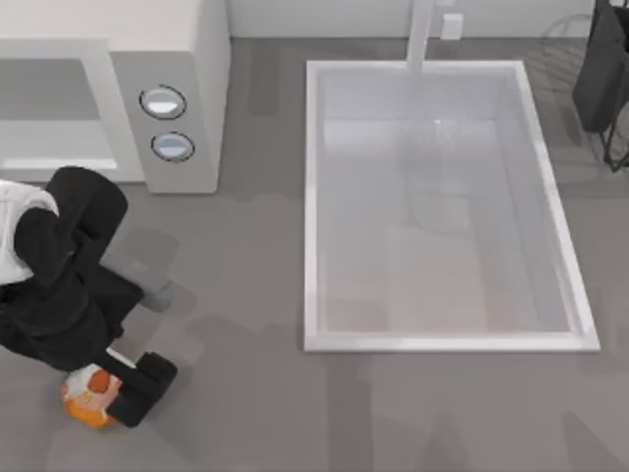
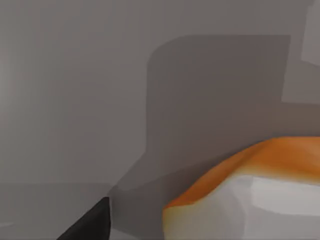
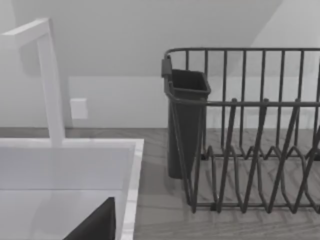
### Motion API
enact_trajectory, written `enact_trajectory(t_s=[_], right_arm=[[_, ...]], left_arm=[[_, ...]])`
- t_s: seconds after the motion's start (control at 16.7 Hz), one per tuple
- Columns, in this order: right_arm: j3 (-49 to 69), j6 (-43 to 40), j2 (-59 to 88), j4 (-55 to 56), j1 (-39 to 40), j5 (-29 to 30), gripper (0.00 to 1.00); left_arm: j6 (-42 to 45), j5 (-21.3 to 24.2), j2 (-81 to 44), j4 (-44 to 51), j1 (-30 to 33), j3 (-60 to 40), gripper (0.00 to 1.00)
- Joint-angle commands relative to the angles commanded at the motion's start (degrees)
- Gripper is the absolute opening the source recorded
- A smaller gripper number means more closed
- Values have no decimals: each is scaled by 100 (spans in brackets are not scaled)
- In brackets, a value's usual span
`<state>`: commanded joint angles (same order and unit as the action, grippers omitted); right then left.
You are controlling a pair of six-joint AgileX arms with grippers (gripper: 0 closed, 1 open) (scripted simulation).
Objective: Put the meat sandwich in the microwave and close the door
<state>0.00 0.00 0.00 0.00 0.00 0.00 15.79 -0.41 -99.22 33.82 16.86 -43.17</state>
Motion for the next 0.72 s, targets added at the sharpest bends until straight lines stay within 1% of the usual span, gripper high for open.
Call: enact_trajectory(t_s=[0.24,0.3,0.42,0.54,0.72], right_arm=[[0,0,0,0,0,0,100],[0,0,0,0,0,0,100],[0,0,0,0,0,0,100],[0,0,0,0,0,0,100],[0,0,0,0,0,0,100]], left_arm=[[0,0,0,0,0,0,0],[6,97,410,405,-11,-173,0],[14,97,431,498,0,-254,0],[10,96,549,831,6,-499,0],[-10,96,857,1764,5,-1000,0]])
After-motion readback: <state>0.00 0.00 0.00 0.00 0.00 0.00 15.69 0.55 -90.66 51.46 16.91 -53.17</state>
